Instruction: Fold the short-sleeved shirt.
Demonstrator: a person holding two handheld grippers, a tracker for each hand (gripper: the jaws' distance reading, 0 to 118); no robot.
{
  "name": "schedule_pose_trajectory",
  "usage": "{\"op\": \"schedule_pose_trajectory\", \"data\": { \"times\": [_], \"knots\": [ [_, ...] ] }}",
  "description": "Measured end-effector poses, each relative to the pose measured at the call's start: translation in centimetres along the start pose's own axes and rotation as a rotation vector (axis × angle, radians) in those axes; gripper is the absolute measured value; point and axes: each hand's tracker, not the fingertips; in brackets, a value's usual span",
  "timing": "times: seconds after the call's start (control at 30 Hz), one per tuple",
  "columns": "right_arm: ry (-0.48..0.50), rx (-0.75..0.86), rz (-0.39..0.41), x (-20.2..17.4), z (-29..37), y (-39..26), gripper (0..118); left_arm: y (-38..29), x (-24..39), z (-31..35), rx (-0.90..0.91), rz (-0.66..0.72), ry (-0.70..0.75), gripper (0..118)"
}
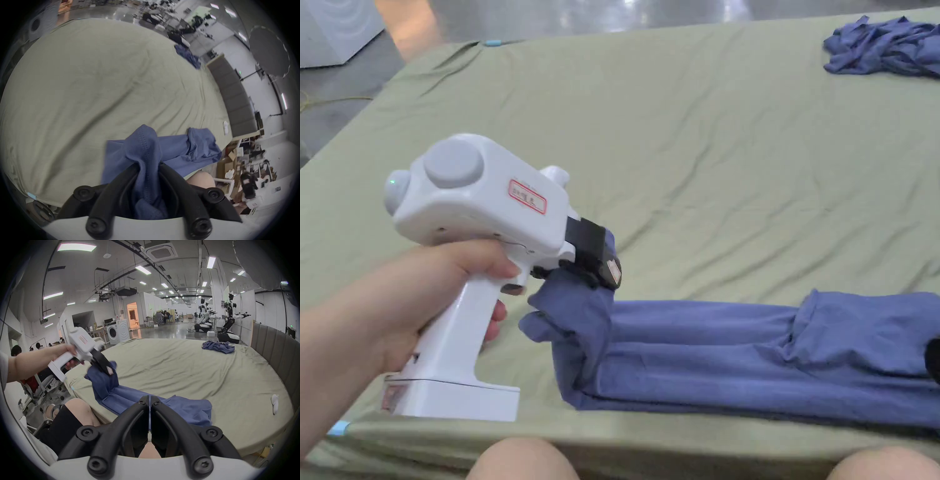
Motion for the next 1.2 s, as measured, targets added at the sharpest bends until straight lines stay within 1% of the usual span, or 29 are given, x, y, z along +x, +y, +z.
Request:
{"op": "schedule_pose_trajectory", "data": {
  "times": [0.07, 0.17, 0.2, 0.23, 0.27, 0.3, 0.33, 0.37, 0.43, 0.47, 0.5, 0.53, 0.57, 0.6, 0.63, 0.67, 0.7, 0.73, 0.8, 0.87, 0.97, 1.0, 1.07, 1.1, 1.13, 1.2],
  "knots": [
    [0.004, 0.010, -0.014, 0.6, 1.2, -0.2, 5, 0.3, 2.1, -3.3, -0.044, -0.026, 0.004, 7],
    [-0.021, 0.019, -0.001, 1.3, 3.4, -0.6, 5, 0.7, 5.0, -7.6, -0.055, -0.027, 0.011, 7],
    [-0.029, 0.017, 0.003, 1.5, 3.8, -0.7, 5, 0.9, 5.5, -8.8, -0.060, -0.036, 0.008, 9],
    [-0.039, 0.015, 0.006, 1.9, 4.4, -0.9, 5, 1.1, 6.2, -10.0, -0.073, -0.036, 0.001, 15],
    [-0.051, 0.015, 0.005, 2.2, 5.0, -1.2, 5, 1.0, 6.9, -11.1, -0.087, -0.018, -0.023, 47],
    [-0.060, 0.014, 0.002, 2.5, 5.5, -1.4, 5, 0.7, 7.5, -12.1, -0.096, 0.002, -0.053, 87],
    [-0.063, 0.013, -0.002, 2.8, 5.9, -1.5, 5, 0.5, 7.7, -12.6, -0.110, 0.008, -0.090, 115],
    [-0.063, 0.015, -0.009, 3.2, 6.3, -1.7, 5, 0.0, 8.4, -12.7, -0.108, 0.014, -0.126, 118],
    [-0.066, 0.017, -0.020, 3.8, 7.0, -1.9, 5, -0.3, 9.4, -11.3, -0.083, -0.021, -0.186, 118],
    [-0.067, 0.016, -0.021, 4.1, 7.2, -2.0, 5, -0.6, 9.8, -10.0, -0.064, -0.053, -0.188, 118],
    [-0.071, 0.016, -0.020, 4.4, 7.5, -2.4, 5, -0.8, 9.7, -8.4, -0.026, -0.085, -0.181, 117],
    [-0.072, 0.018, -0.017, 4.6, 7.6, -2.5, 5, -1.1, 9.2, -6.9, 0.020, -0.100, -0.171, 110],
    [-0.071, 0.020, -0.017, 4.7, 7.7, -2.6, 5, -1.3, 8.6, -5.4, 0.072, -0.107, -0.152, 84],
    [-0.068, 0.022, -0.020, 4.8, 7.6, -2.6, 5, -1.8, 8.2, -4.3, 0.103, -0.103, -0.102, 47],
    [-0.063, 0.025, -0.026, 4.9, 7.5, -2.8, 5, -2.1, 7.7, -3.8, 0.117, -0.108, -0.047, 4],
    [-0.054, 0.026, -0.032, 4.9, 7.2, -2.8, 5, -2.5, 7.4, -4.0, 0.139, -0.117, 0.042, 0],
    [-0.048, 0.026, -0.035, 4.9, 7.0, -2.9, 5, -2.9, 7.2, -5.1, 0.123, -0.124, 0.109, 0],
    [-0.046, 0.024, -0.035, 4.8, 6.7, -3.0, 5, -3.0, 7.2, -6.4, 0.104, -0.132, 0.136, 0],
    [-0.045, 0.012, -0.034, 4.6, 6.3, -3.1, 5, -3.9, 7.7, -9.4, 0.001, -0.155, 0.123, 0],
    [-0.047, 0.009, -0.026, 4.3, 6.4, -3.2, 5, -4.4, 8.7, -12.4, -0.027, -0.161, 0.068, 0],
    [-0.051, 0.005, -0.033, 4.2, 6.6, -3.3, 5, -4.5, 10.7, -15.3, -0.051, -0.141, 0.041, 0],
    [-0.054, 0.003, -0.037, 4.1, 6.6, -3.3, 5, -4.5, 11.5, -15.6, -0.051, -0.129, -0.018, 0],
    [-0.061, -0.002, -0.038, 4.0, 6.6, -3.3, 5, -4.5, 12.7, -14.9, -0.045, -0.136, -0.242, 0],
    [-0.064, -0.006, -0.038, 4.0, 6.6, -3.3, 5, -4.5, 13.0, -14.3, -0.061, -0.126, -0.304, 0],
    [-0.067, -0.012, -0.039, 4.0, 6.5, -3.2, 5, -4.8, 13.3, -13.0, -0.047, -0.127, -0.316, 0],
    [-0.068, -0.023, -0.037, 3.7, 6.0, -3.0, 5, -4.6, 12.3, -9.8, 0.041, -0.183, -0.290, 0]
  ]
}}
